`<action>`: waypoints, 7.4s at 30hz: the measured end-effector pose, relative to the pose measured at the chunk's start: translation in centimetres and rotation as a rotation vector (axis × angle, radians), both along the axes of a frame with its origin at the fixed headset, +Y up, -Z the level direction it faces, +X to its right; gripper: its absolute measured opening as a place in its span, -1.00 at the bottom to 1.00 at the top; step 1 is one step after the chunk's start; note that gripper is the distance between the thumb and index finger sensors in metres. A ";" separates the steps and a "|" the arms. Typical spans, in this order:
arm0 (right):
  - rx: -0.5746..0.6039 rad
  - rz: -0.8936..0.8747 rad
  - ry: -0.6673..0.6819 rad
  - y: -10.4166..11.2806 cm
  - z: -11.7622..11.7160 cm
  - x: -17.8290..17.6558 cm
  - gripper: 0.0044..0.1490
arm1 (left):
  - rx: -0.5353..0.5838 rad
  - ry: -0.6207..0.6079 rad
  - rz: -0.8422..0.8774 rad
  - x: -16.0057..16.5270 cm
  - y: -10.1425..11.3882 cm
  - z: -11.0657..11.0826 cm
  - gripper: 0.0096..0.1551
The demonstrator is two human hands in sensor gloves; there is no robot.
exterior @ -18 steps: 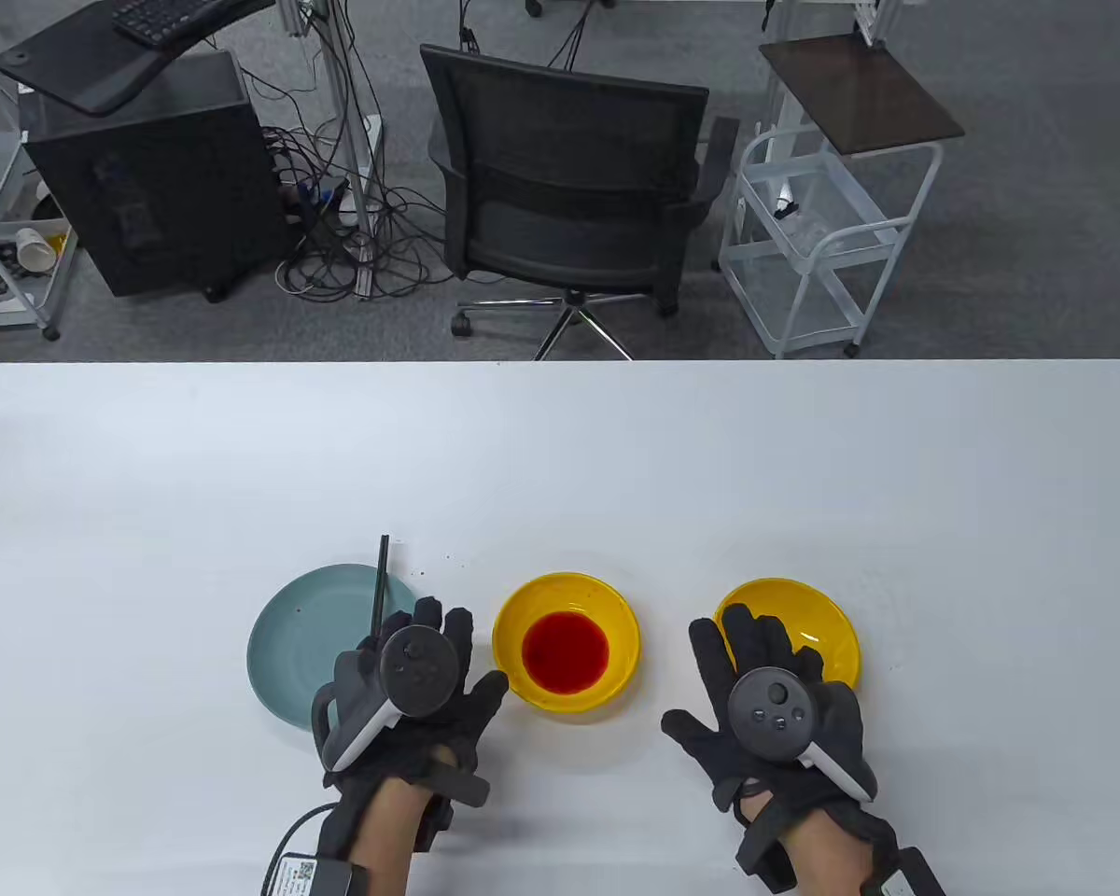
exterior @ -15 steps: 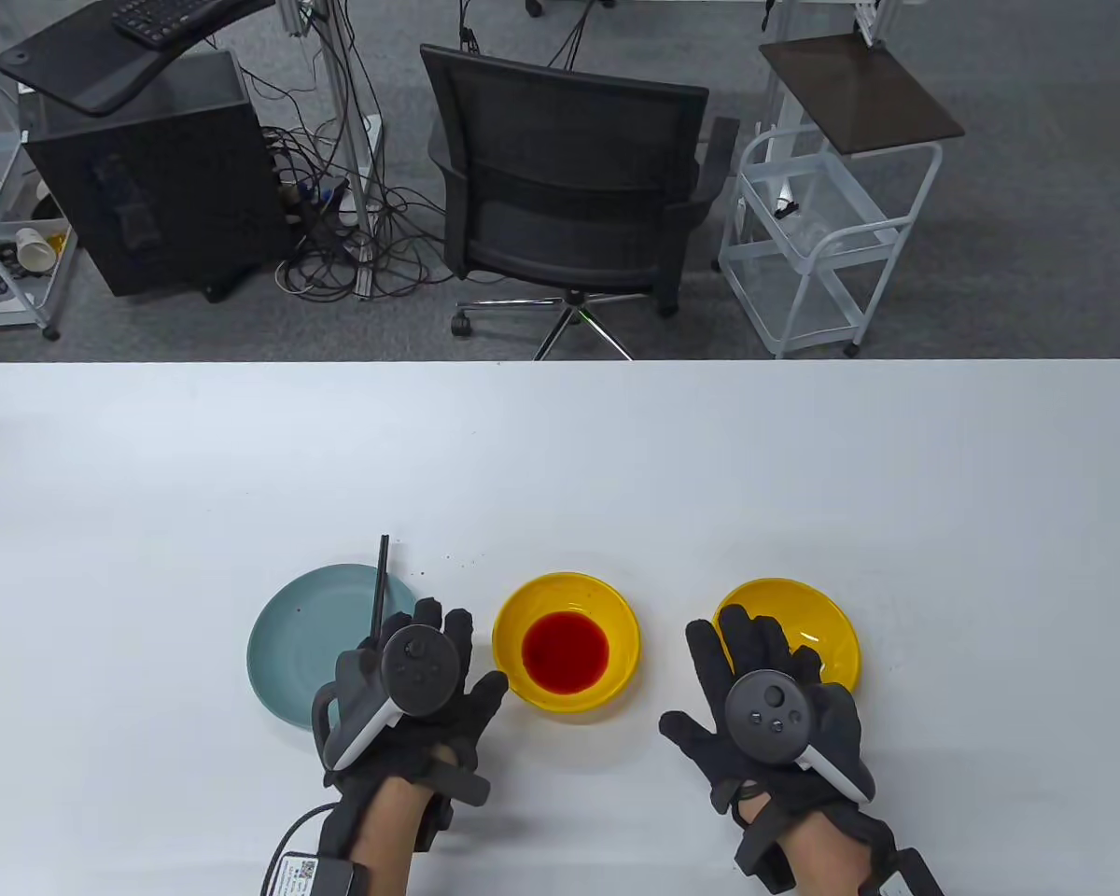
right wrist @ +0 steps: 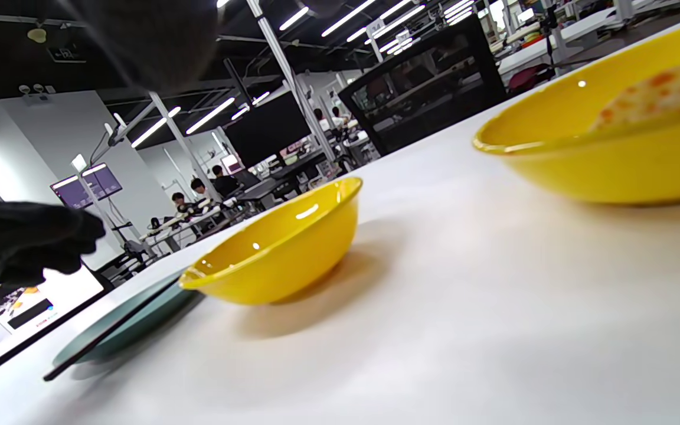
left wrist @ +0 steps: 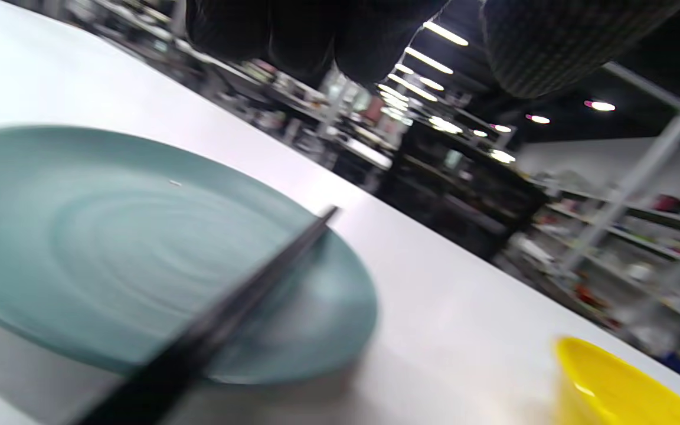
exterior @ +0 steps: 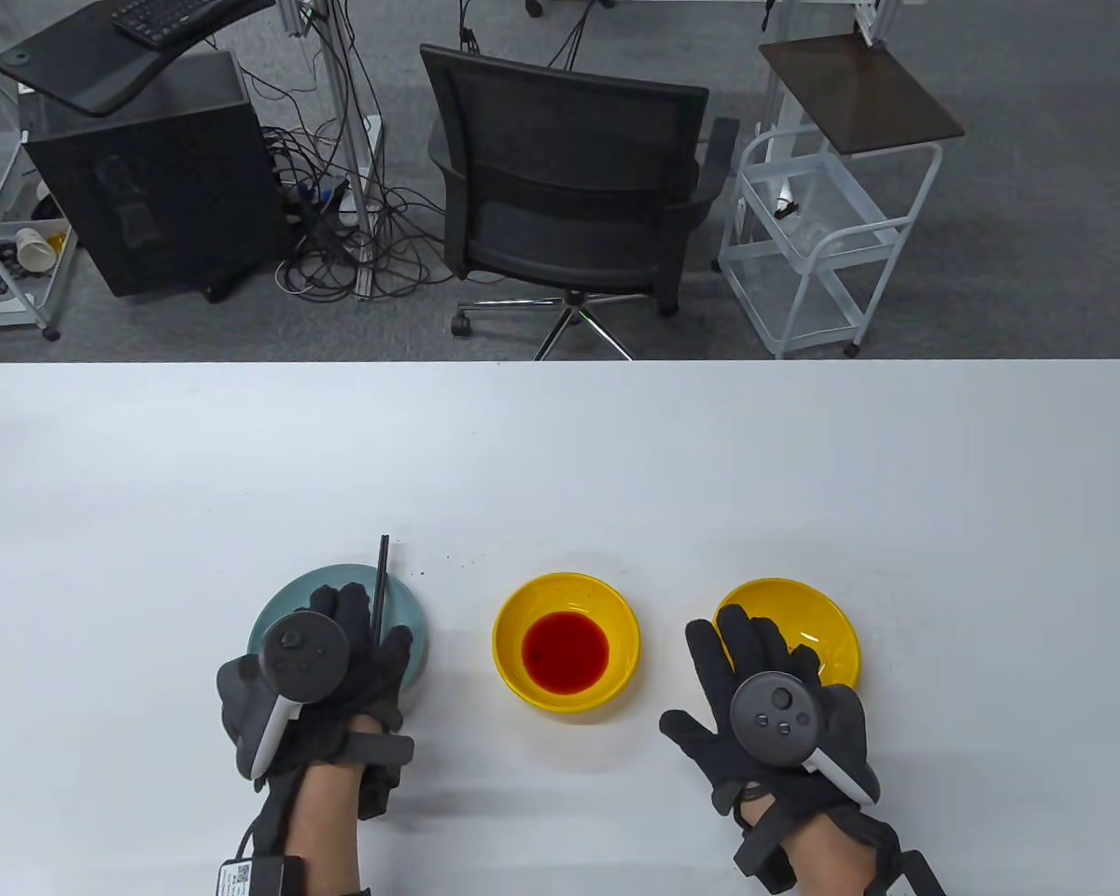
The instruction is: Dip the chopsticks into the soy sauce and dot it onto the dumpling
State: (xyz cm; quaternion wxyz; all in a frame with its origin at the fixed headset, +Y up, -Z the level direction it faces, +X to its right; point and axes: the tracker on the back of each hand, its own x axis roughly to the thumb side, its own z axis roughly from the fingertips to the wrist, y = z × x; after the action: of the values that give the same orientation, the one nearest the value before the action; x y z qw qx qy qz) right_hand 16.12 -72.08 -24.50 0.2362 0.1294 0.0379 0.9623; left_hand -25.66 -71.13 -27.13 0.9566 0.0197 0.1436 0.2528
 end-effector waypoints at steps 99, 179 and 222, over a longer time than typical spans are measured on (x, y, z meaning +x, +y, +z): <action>0.219 -0.486 0.119 3.0 2.1 -1.8 -0.18 | 0.161 -0.358 0.013 5.5 0.4 -0.4 -0.16; 0.215 -0.533 -0.458 4.9 0.9 11.3 -0.31 | -0.070 -0.328 -0.124 5.9 -1.4 -1.1 -0.06; 0.291 -0.466 -0.448 5.3 1.3 10.5 -0.29 | -0.056 -0.333 -0.104 5.8 -1.1 -0.9 -0.07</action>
State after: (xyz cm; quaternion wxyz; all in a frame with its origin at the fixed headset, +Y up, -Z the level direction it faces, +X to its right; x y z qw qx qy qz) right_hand 26.58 -66.78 -23.16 0.4308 -0.0475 -0.1830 0.8824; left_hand -19.89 -72.27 -28.01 0.9791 -0.0419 -0.0108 0.1988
